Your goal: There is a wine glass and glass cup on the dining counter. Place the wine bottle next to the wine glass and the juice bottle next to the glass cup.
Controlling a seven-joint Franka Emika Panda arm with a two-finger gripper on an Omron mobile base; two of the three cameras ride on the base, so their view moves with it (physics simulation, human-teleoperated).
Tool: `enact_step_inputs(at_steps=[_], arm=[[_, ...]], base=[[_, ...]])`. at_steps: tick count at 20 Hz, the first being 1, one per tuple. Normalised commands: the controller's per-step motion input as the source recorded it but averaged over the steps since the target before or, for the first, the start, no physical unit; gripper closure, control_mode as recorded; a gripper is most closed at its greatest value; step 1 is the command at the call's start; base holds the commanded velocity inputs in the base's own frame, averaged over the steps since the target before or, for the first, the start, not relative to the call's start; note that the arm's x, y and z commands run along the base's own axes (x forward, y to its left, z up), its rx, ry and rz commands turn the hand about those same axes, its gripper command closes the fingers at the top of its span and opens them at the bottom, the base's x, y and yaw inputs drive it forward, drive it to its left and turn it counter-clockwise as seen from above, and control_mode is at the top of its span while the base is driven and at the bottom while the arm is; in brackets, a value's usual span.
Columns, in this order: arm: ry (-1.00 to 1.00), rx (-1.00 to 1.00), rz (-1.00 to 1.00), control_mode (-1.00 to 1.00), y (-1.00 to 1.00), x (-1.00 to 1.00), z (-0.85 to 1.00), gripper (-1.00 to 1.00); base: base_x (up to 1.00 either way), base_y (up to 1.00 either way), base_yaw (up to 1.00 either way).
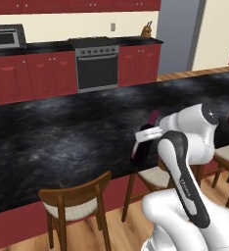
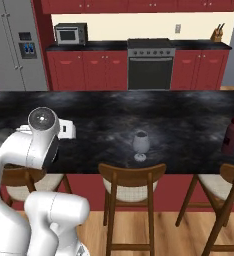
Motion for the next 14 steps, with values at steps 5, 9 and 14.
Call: enact_step_inputs(at_steps=[5, 9, 14], arm=[[0.08, 0.0, -0.19, -1.0, -0.04, 0.14, 0.09, 1.0], [0.03, 0.0, -0.21, -1.0, -0.04, 0.13, 0.0, 1.0], [0.01, -0.02, -0.23, -1.0, -0.05, 0.21, 0.0, 1.0]], base=[[0.0, 0.0, 0.0], [0.0, 0.0, 0.0], [0.0, 0.0, 0.0]])
